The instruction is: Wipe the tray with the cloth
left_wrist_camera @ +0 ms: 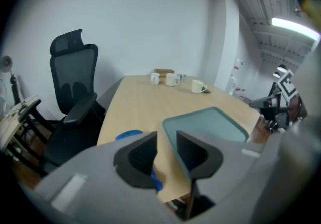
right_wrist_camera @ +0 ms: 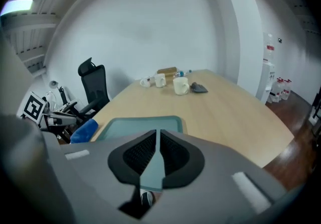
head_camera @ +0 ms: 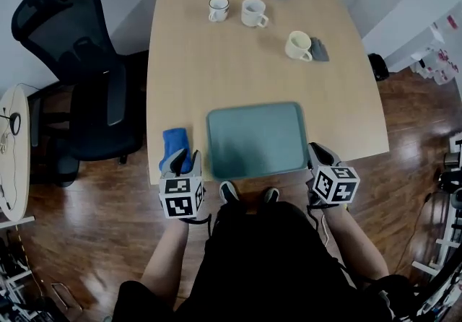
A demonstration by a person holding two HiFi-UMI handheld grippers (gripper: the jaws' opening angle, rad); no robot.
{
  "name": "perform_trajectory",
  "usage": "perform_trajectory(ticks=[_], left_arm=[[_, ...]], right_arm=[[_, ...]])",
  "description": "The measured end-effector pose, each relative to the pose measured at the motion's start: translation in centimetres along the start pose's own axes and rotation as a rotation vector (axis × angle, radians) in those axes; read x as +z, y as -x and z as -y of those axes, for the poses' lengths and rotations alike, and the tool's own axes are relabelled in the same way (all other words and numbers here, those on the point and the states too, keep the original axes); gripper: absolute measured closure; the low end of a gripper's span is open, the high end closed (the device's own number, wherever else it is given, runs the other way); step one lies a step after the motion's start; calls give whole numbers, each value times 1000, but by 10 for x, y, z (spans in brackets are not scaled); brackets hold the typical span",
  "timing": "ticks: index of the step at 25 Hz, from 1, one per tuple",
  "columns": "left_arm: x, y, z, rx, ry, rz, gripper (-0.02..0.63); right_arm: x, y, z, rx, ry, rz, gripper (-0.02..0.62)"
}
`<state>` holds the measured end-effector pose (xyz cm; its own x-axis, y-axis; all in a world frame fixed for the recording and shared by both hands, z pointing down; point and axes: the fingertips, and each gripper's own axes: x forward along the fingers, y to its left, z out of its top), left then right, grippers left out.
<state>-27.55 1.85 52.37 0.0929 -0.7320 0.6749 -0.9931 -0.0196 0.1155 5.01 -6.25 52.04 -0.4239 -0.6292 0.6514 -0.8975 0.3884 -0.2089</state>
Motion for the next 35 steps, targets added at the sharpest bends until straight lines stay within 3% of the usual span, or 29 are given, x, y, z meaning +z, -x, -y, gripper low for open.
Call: perform_trajectory(ticks=[3,5,8,10,12,15,17,20,23,27,31,35], left_arm=[[-17,-19,-50,131,-7,-127,379],[-34,-28,-75,179,21,-218,348],[-68,-45,-79,131,95,-347,319],[-85,-56,-76,108,76,-427,319],[-97,-64,-76,105,49,-474,322],[-95,-67,-79,96,100,-447,352],[-87,-66,-75,84,142,-421,450],[-60,-69,-56,62,136,-391,469],[-22,-90,-29,27,102,-373,469],[-7,-128,4,-13,37,-467,468],[-15,-149,14,42,-55,-590,468],[-8,-174,83,-88,-68,-636,468]], right_arm=[[-19,-41,25,17,-26,-130,466],[-40,-64,39,19,-16,-229,418],[-76,-83,62,-5,14,-381,391],[-87,-87,76,-28,14,-427,404],[-92,-89,80,-21,-4,-428,461],[-95,-89,70,46,-22,-401,528],[-96,-89,65,89,-22,-386,569],[-93,-90,62,151,-55,-353,569],[-94,-90,63,158,-70,-350,571],[-92,-92,58,170,-44,-341,568],[-94,-90,58,174,-32,-345,568],[-90,-88,57,165,-11,-325,565]])
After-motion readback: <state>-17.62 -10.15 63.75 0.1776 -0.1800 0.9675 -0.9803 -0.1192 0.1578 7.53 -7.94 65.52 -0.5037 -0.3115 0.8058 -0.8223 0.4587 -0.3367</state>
